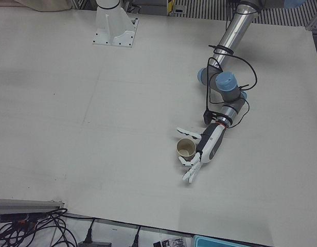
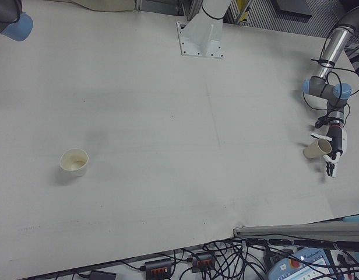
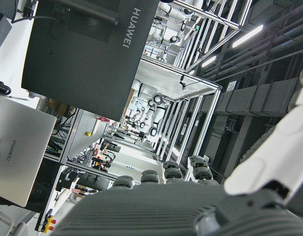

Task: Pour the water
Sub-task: 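Tighten the left hand's grip on the beige cup, then lift the beige cup with the left hand and raise it upward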

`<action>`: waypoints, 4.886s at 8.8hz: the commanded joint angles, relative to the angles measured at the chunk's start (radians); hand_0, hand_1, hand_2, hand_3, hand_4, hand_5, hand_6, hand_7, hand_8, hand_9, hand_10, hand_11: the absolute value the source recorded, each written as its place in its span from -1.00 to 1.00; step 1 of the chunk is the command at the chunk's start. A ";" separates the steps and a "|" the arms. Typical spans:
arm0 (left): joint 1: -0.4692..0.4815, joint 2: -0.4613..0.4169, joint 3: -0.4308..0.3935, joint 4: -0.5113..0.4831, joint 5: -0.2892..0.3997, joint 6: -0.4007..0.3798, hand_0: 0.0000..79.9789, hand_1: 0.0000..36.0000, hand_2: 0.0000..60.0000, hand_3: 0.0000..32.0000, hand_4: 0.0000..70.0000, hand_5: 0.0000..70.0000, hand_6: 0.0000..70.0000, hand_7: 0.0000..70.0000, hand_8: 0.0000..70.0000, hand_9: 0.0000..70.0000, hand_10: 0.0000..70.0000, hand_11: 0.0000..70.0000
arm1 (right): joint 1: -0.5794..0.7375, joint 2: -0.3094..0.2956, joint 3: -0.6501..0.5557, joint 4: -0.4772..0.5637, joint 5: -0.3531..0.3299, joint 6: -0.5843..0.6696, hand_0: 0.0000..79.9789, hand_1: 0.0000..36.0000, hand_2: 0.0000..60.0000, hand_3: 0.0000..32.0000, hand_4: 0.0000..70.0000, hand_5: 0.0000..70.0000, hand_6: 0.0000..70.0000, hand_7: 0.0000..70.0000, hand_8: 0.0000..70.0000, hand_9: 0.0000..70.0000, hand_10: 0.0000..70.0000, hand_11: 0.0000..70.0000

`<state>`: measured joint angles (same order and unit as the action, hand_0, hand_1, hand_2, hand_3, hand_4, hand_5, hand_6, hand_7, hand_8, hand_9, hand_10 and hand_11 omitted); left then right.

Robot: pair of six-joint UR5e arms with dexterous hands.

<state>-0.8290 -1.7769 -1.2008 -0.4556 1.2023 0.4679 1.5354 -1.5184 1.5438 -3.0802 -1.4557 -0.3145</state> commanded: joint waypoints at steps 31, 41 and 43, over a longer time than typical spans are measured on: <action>-0.004 -0.061 -0.034 0.182 0.031 -0.075 0.41 0.37 -0.08 -1.00 -0.64 1.00 -0.23 0.89 -0.31 0.01 -0.38 -0.04 | -0.003 0.000 -0.010 0.002 -0.002 0.002 -0.19 -0.63 -0.49 -0.95 -0.85 -0.74 -0.87 -0.82 -0.95 -0.94 -1.00 -1.00; -0.108 0.017 -0.189 0.227 0.016 -0.183 0.20 0.61 1.00 -1.00 -0.37 0.33 -0.28 0.57 -0.06 -0.09 -0.34 0.00 | -0.006 0.003 -0.010 -0.003 0.000 0.000 -0.12 -0.58 -0.44 -0.93 -0.83 -0.72 -0.86 -0.77 -0.95 -0.95 -1.00 -1.00; -0.140 0.036 -0.238 0.229 0.022 -0.183 0.22 0.70 1.00 -1.00 -0.32 0.33 -0.23 0.58 0.00 -0.02 -0.28 0.09 | -0.049 0.001 -0.036 0.009 0.005 0.003 -0.07 -0.53 -0.41 -1.00 -0.84 -0.73 -0.86 -0.79 -0.94 -0.95 -1.00 -1.00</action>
<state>-0.9320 -1.7621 -1.3880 -0.2287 1.2180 0.2853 1.5229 -1.5161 1.5316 -3.0830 -1.4553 -0.3138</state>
